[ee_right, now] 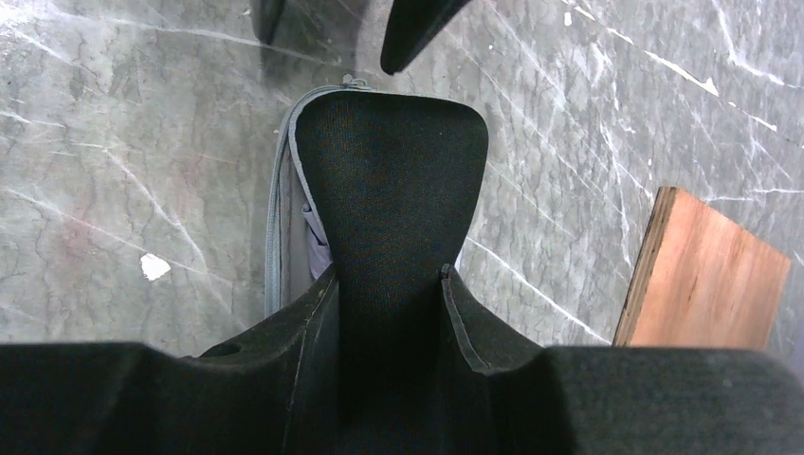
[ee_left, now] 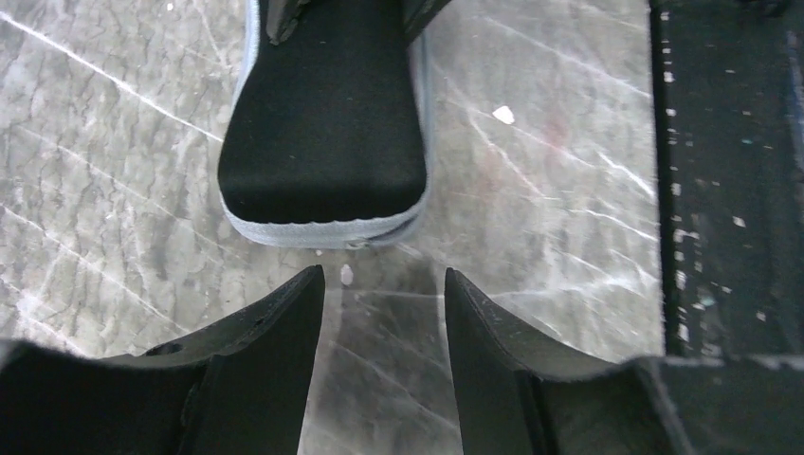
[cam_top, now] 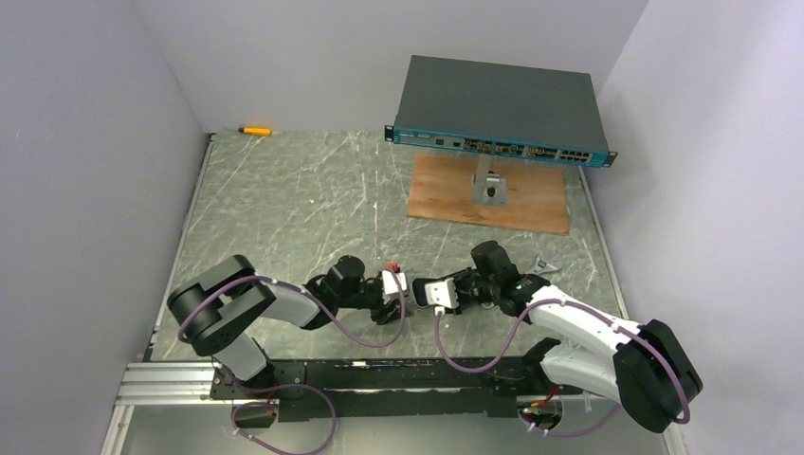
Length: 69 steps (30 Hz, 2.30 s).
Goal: Open the umbrella
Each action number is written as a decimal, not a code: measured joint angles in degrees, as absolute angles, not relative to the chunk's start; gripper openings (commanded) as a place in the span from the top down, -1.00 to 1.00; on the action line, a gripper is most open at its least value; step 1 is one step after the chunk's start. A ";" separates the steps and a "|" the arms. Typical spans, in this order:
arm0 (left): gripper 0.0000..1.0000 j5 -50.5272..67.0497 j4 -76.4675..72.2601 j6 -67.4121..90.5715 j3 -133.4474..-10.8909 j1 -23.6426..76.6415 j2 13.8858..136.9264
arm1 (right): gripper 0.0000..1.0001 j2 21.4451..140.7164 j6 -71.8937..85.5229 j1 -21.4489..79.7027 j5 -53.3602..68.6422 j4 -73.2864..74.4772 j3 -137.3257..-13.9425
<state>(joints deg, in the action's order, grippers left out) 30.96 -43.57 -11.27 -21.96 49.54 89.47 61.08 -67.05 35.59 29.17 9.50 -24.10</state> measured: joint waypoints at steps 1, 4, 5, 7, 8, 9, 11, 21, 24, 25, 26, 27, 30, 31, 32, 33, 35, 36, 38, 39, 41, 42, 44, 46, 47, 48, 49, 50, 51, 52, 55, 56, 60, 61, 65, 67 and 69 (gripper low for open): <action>-0.06 30.02 -43.83 -11.29 -22.63 49.76 90.76 | 0.85 61.14 -66.87 35.62 29.15 9.50 -24.14; 0.01 27.77 -44.45 -11.27 -24.18 50.28 92.90 | 0.86 61.41 -66.24 35.70 29.10 9.45 -24.27; 0.03 27.05 -44.84 -11.25 -24.60 50.57 93.36 | 0.86 61.56 -66.00 35.73 29.08 9.43 -24.38; 0.08 25.91 -45.28 -10.94 -24.91 50.98 94.00 | 0.88 61.91 -65.45 35.73 28.95 9.41 -24.51; 0.13 25.52 -45.63 -10.72 -24.93 51.05 94.26 | 0.88 62.06 -65.19 35.73 28.88 9.41 -24.64; 0.22 25.10 -45.91 -10.39 -24.99 51.11 94.50 | 0.89 62.26 -64.84 35.73 28.82 9.47 -24.82; 0.44 24.64 -46.15 -9.72 -25.04 51.29 94.70 | 0.90 62.63 -64.36 35.73 28.71 9.61 -25.15; 1.00 22.76 -45.82 -7.11 -25.04 51.57 94.76 | 1.00 61.36 -64.60 35.70 28.34 10.04 -24.60; 1.00 23.35 -45.50 -5.67 -25.10 50.41 94.72 | 1.00 60.99 -65.34 35.73 28.53 10.04 -24.36; 1.00 23.62 -45.34 -5.21 -25.12 49.84 94.63 | 1.00 60.97 -65.69 35.73 28.77 10.07 -24.32; 1.00 23.79 -45.17 -4.84 -25.12 49.30 94.50 | 1.00 60.97 -66.00 35.77 28.97 10.07 -24.29; 1.00 24.12 -44.99 -4.67 -25.12 48.56 94.26 | 1.00 60.95 -66.35 35.81 29.19 10.04 -24.25; 1.00 24.12 -44.77 -4.64 -25.17 46.50 93.67 | 1.00 60.95 -67.37 36.05 30.24 10.24 -24.25; 1.00 24.14 -44.75 -4.69 -25.21 46.17 93.62 | 1.00 60.95 -67.70 36.14 30.55 10.24 -24.23; 1.00 24.18 -44.66 -4.80 -25.34 45.91 93.60 | 1.00 60.88 -68.20 36.25 30.74 10.22 -24.14; 1.00 24.23 -44.60 -4.89 -25.47 45.82 93.60 | 1.00 60.69 -68.77 36.29 30.92 10.22 -23.99; 1.00 24.60 -44.56 -5.32 -25.67 45.71 93.60 | 1.00 60.03 -70.06 36.49 31.24 10.28 -23.66; 1.00 25.02 -44.53 -5.69 -25.76 45.60 93.60 | 1.00 59.86 -70.70 36.62 31.46 10.33 -23.53; 1.00 26.02 -44.42 -6.66 -25.93 45.34 93.60 | 1.00 59.79 -72.49 37.10 31.86 10.55 -23.49; 1.00 27.03 -44.25 -7.27 -26.00 45.08 93.60 | 1.00 59.86 -73.60 37.36 31.94 10.76 -23.53; 1.00 28.60 -44.01 -8.38 -26.00 44.64 93.60 | 1.00 60.29 -76.27 37.63 32.34 11.92 -24.16; 1.00 29.21 -43.83 -8.99 -26.00 44.51 93.60 | 1.00 60.71 -77.71 37.69 32.53 12.67 -24.75; 1.00 30.70 -43.48 -10.59 -26.00 44.14 93.60 | 1.00 61.43 -80.62 37.71 33.06 13.91 -25.54; 1.00 31.86 -43.29 -11.97 -26.00 43.90 93.60 | 1.00 62.06 -84.58 37.71 33.67 14.96 -26.06; 1.00 32.51 -43.16 -12.75 -26.00 43.88 93.60 | 1.00 62.37 -86.52 37.71 34.02 15.25 -26.22; 1.00 33.23 -42.98 -13.47 -26.00 43.70 93.60 | 1.00 62.63 -88.05 37.69 34.26 15.46 -26.35; 1.00 33.91 -42.78 -14.26 -26.00 43.57 93.60 | 1.00 63.07 -90.56 37.69 34.74 15.68 -26.50; 1.00 34.50 -42.57 -14.83 -26.00 43.51 93.60 | 1.00 63.35 -92.09 37.69 34.96 15.79 -26.59; 1.00 34.98 -42.48 -15.51 -26.00 43.46 93.60 | 1.00 63.75 -93.97 37.69 35.27 15.84 -26.70; 1.00 35.40 -42.30 -16.01 -26.00 43.42 93.60 | 1.00 64.16 -95.74 37.69 35.64 15.84 -26.79; 1.00 37.10 -42.11 -17.54 -26.06 43.31 93.60 | 1.00 66.15 -100.20 37.80 37.76 16.05 -27.42; 1.00 37.67 -42.13 -18.06 -26.22 43.33 93.60 | 1.00 67.16 -101.47 38.15 39.09 16.21 -27.77; 1.00 39.35 -41.52 -19.27 -26.65 44.10 93.65 | 1.00 70.32 -105.97 40.27 43.29 17.43 -29.06; 1.00 39.59 -41.30 -19.31 -26.65 44.14 93.71 | 1.00 70.72 -106.63 40.32 43.62 17.78 -29.30; 1.00 39.55 -40.88 -19.31 -27.68 44.14 94.94 | 1.00 71.64 -107.50 40.36 43.77 18.31 -29.95; 1.00 39.35 -40.58 -18.76 -29.21 44.14 96.29 | 1.00 71.66 -107.59 40.42 43.75 18.33 -29.95; 1.00 39.22 -40.58 -17.72 -30.92 44.10 97.82 | 1.00 71.66 -107.59 40.45 43.68 18.39 -30.00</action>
